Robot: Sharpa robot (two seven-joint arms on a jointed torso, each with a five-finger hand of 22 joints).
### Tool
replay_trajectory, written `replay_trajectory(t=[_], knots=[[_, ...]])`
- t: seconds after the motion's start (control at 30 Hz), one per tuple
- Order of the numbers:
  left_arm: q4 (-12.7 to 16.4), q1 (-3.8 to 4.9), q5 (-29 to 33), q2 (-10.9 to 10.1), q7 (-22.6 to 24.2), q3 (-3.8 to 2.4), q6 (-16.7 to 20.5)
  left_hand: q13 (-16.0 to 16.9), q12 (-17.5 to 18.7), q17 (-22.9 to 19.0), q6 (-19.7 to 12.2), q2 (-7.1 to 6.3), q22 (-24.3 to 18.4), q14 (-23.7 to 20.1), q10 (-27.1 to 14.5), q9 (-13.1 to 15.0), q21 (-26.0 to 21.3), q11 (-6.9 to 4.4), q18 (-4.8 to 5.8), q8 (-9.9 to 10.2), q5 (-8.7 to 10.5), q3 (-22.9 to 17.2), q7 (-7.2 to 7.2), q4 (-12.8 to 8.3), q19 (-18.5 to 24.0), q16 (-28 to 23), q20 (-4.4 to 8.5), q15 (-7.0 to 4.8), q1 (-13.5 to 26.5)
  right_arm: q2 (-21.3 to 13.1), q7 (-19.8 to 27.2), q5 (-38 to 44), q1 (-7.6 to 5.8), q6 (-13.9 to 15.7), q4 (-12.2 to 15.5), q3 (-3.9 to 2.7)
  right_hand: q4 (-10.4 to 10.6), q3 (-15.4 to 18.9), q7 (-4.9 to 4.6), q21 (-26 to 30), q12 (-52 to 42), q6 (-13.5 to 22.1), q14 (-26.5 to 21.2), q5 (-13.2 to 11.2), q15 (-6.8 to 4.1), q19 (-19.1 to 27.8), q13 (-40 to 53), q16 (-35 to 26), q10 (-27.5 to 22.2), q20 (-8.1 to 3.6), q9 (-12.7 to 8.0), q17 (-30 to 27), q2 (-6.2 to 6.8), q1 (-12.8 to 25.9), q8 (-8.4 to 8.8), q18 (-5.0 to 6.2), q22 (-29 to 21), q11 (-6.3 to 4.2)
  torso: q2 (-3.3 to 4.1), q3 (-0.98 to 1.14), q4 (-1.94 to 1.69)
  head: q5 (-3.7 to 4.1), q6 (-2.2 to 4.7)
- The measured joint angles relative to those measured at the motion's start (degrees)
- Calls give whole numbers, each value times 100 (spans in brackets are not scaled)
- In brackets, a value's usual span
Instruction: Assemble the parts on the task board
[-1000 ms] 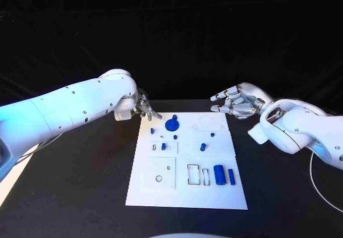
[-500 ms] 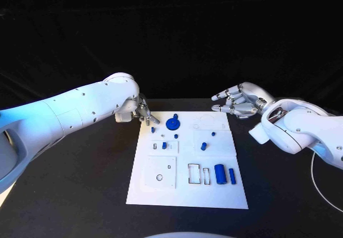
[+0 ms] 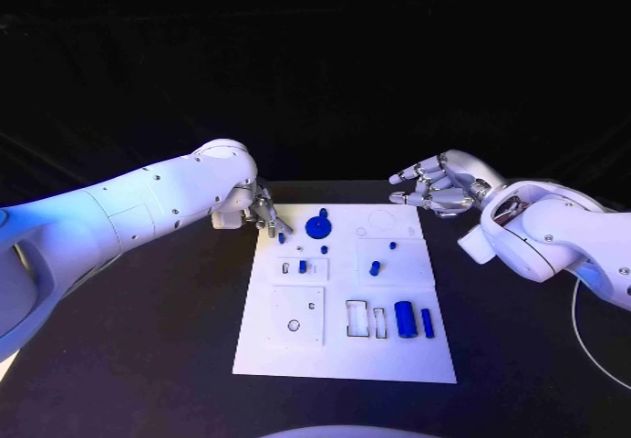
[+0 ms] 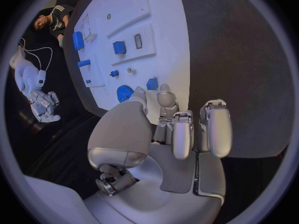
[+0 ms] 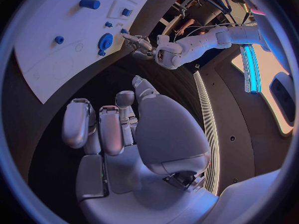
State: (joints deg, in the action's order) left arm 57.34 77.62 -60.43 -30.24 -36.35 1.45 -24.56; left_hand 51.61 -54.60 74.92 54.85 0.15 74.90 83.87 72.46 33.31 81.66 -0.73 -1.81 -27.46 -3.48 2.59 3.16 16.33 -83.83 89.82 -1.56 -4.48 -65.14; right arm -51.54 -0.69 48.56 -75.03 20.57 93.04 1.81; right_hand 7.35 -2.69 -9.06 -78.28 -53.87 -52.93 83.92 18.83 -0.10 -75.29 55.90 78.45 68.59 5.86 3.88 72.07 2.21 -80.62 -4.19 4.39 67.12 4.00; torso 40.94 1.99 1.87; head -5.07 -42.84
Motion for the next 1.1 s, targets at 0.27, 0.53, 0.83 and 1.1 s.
replay_trajectory(t=[0.27, 0.53, 0.83, 1.1], knots=[[6, -7, 40, -3, 50, 0, 6, 6, -21, 0, 42, 75, 0, 0, 21, -5, 0, -21, 0, -24, -1, 0, -2, 0, 0, 0, 0, 0, -75, 10, 0, -1, 0, -7, -7, 0, 0, 0, 0, 0, 0, 0, 0, 0, 0, 0, 0, 0, 0, 0, 0, 0, 0, 0, 0, 0, 0, 0, 0, 1, 4, 7, -2], [18, -9, 71, -4, 106, 0, 7, 15, -45, -1, 97, 171, 2, 0, 42, -5, 22, -42, 0, -84, -1, 32, -29, -32, 0, 0, 0, 0, -219, 26, 2, -3, 2, -16, -18, 0, 0, 0, 0, 0, 0, 0, 0, 26, 0, 0, 3, 0, 0, 0, 0, 0, 0, 0, 0, 0, 0, 0, 0, 2, 3, 23, 3], [28, -11, 83, -8, 136, 0, -6, 30, -88, -1, 136, 202, 4, 0, 63, 5, 22, -62, 0, -111, -1, 16, -54, -48, 0, 0, 0, 0, -293, 31, 5, -7, 2, -25, -24, 0, 0, 0, 0, 28, 1, 0, 0, 26, 0, 13, 8, 0, 0, -13, 0, 0, 0, 0, 0, 0, -8, 0, 1, -1, 2, 31, 4], [34, -11, 88, -12, 138, 0, -4, 28, -88, -1, 165, 338, 4, 21, 83, 28, 22, -82, 0, -159, -1, -102, -83, -165, 0, 0, 1, -21, -579, 31, 8, -10, 3, -29, -27, 0, 0, 0, 0, 28, 1, 0, 0, 25, 0, 21, 7, 0, 0, -21, 0, 0, 0, 0, 0, 0, -19, 0, 2, -3, 1, 32, -2]])
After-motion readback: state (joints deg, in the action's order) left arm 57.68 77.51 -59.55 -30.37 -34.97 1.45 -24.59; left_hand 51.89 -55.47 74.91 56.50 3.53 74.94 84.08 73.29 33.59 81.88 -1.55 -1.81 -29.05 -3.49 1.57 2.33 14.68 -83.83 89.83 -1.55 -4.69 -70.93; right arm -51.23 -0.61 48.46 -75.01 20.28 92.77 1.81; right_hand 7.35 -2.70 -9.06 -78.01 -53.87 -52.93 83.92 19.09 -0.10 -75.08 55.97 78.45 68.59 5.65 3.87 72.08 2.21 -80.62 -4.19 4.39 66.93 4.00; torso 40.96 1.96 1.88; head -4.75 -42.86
